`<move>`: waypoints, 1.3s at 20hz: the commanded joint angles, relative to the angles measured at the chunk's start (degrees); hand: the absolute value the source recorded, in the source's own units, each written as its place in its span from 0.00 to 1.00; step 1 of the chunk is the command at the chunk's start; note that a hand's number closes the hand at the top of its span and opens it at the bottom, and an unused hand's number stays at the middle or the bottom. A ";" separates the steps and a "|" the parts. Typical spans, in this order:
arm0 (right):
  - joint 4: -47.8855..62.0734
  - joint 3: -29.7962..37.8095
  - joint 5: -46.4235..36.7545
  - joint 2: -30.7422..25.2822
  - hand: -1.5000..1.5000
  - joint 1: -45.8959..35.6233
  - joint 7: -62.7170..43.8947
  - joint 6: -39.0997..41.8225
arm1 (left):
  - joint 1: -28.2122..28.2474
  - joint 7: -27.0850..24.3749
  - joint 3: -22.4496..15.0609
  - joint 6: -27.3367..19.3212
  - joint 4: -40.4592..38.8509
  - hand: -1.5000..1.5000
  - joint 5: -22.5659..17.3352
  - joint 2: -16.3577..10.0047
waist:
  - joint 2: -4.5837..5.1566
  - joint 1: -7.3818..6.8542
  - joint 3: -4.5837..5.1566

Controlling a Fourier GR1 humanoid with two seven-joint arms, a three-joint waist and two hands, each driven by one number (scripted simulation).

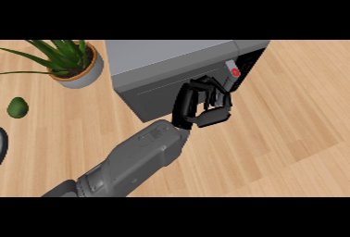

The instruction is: Pick up the milk, place it into the microwave and close the microwave

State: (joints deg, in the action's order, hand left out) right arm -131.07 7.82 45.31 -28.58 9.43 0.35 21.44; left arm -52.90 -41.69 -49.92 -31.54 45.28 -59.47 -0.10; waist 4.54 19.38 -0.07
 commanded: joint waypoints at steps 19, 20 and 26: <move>-0.38 0.60 8.01 -3.37 0.00 -2.37 -1.42 3.44 | -5.32 3.85 -4.46 -2.02 -10.77 1.00 -1.59 0.10 | 0.52 0.02 -0.17; -0.27 0.77 7.66 -3.35 0.00 -2.58 -1.39 3.22 | -4.89 5.03 -4.38 -2.71 -10.97 1.00 -2.54 0.10 | 0.54 -0.50 -0.15; -1.42 2.54 9.05 -4.44 0.00 -1.98 -1.87 3.28 | -3.38 5.57 -5.83 -3.96 -13.21 1.00 -3.88 0.11 | -0.07 -2.38 -0.02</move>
State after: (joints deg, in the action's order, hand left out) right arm -131.71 9.62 53.62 -32.59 7.14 -1.29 24.71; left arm -57.96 -38.14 -57.92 -32.98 40.56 -61.43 0.11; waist 4.09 18.33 -0.16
